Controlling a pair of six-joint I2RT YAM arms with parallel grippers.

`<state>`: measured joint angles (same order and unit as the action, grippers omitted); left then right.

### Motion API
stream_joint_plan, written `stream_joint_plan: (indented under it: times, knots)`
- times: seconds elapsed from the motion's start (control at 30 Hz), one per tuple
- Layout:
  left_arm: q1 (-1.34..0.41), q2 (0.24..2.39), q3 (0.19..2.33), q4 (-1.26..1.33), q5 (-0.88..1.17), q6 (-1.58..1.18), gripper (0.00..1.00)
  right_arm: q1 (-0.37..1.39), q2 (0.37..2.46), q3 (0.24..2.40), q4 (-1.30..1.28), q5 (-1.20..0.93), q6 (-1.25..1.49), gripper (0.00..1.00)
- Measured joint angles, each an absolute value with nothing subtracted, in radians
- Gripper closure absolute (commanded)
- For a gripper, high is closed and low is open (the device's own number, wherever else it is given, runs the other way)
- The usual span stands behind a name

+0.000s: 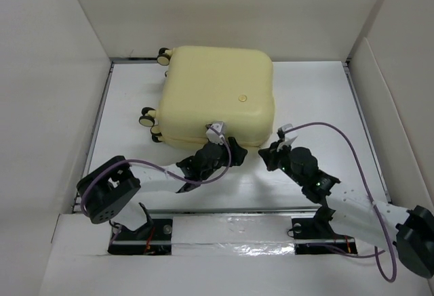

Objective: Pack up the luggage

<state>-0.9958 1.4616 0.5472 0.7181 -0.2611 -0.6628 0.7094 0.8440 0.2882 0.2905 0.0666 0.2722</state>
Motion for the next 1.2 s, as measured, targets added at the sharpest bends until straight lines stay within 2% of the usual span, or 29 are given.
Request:
stream_joint_plan:
  times: [0.23, 0.4, 0.47, 0.63, 0.83, 1.0, 1.2]
  knots:
    - [-0.959, 1.486, 0.567, 0.735, -0.195, -0.671, 0.5, 0.881, 1.012, 0.369, 0.343, 0.22, 0.341, 1.0]
    - [-0.93, 1.498, 0.578, 0.737, -0.165, -0.664, 0.5, 0.919, 1.092, 0.417, 0.353, 0.299, 0.342, 1.0]
    - [-0.915, 1.498, 0.578, 0.737, -0.152, -0.662, 0.48, 0.929, 1.121, 0.429, 0.368, 0.331, 0.346, 1.0]
    - [-0.868, 1.394, 0.534, 0.682, -0.12, -0.683, 0.27, 0.932, 1.154, 0.429, 0.418, 0.339, 0.363, 1.0]
    - [-0.803, 0.987, 0.496, 0.467, -0.155, -0.714, 0.14, 0.912, 1.139, 0.429, 0.418, 0.264, 0.37, 1.0]
    - [-0.556, 0.704, 0.496, 0.312, -0.184, -0.773, 0.13, 0.908, 1.139, 0.428, 0.418, 0.223, 0.369, 1.0]
    - [-0.216, 0.627, 0.496, 0.217, -0.198, -0.845, 0.1, 0.887, 1.123, 0.421, 0.415, 0.176, 0.364, 1.0]
